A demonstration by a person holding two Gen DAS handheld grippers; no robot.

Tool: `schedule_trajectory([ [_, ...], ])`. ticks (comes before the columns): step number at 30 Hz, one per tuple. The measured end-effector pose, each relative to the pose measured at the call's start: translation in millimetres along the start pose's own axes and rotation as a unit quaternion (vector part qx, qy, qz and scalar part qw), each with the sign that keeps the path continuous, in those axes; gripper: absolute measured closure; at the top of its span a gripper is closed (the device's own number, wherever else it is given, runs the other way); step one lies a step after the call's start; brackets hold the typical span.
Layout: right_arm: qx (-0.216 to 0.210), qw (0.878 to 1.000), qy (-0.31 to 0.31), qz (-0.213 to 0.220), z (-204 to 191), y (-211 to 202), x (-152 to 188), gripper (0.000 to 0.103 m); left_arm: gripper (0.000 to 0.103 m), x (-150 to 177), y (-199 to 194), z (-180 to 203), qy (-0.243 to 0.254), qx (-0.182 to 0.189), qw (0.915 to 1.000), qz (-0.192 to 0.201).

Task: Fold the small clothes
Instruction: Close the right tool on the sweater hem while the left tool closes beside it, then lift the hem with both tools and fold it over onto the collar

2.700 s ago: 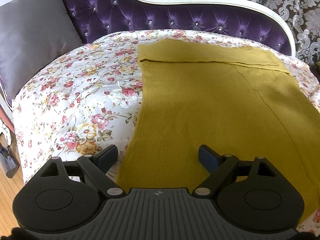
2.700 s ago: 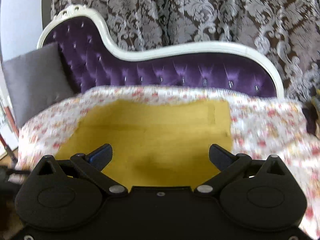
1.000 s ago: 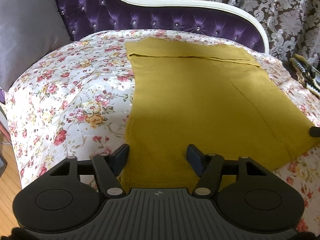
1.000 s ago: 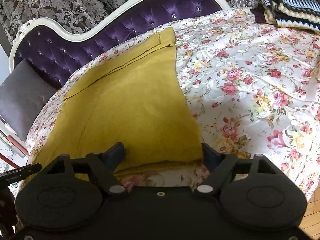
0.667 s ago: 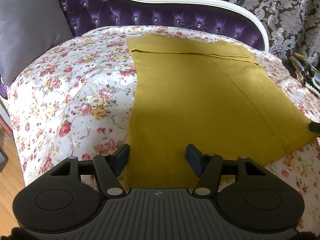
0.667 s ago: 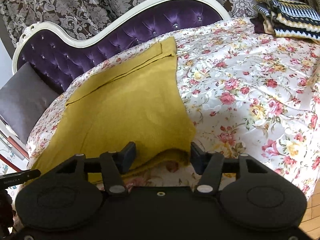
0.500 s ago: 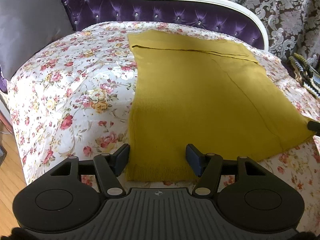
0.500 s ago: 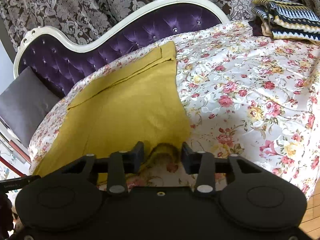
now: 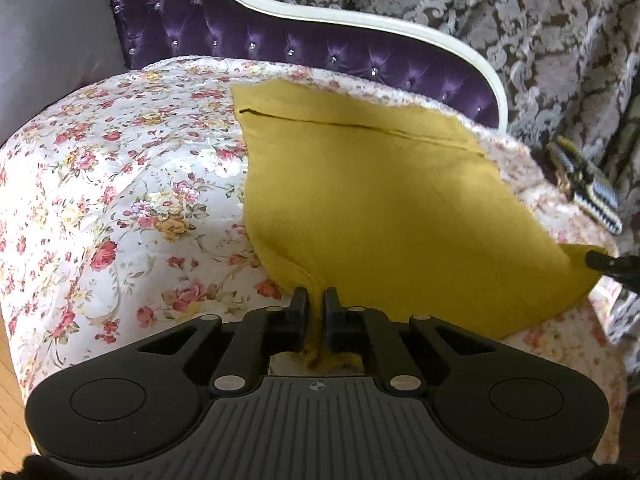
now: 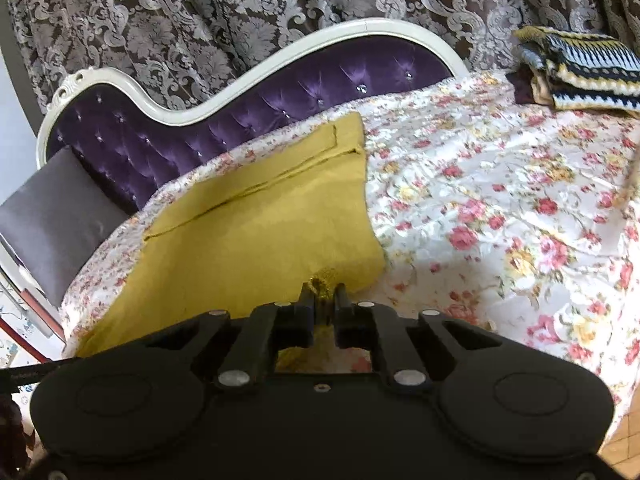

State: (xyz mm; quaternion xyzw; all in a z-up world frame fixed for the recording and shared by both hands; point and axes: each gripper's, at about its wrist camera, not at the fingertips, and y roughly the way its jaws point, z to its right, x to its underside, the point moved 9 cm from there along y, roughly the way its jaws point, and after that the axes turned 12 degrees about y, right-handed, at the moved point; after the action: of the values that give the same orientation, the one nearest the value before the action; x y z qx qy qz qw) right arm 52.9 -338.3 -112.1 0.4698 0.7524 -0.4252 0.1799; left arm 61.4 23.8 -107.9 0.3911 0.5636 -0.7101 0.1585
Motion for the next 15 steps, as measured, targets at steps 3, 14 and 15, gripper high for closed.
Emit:
schedule_trajectory([
  [3, -0.014, 1.0, 0.002, 0.007, -7.3, 0.6, -9.2, 0.086, 0.095, -7.8, -4.9, -1.5, -0.007, 0.002, 0.9998, 0.016],
  [14, -0.066, 0.997, 0.006, 0.032, -35.8, 25.6, -61.6, 0.086, 0.095, -64.2, -5.3, -13.0, -0.023, 0.014, 0.9972, 0.069],
  [15, -0.068, 0.997, 0.003, 0.035, -37.5, 29.0, -66.8, 0.086, 0.095, -69.0, -4.3, -15.1, -0.024, 0.013, 0.9969, 0.074],
])
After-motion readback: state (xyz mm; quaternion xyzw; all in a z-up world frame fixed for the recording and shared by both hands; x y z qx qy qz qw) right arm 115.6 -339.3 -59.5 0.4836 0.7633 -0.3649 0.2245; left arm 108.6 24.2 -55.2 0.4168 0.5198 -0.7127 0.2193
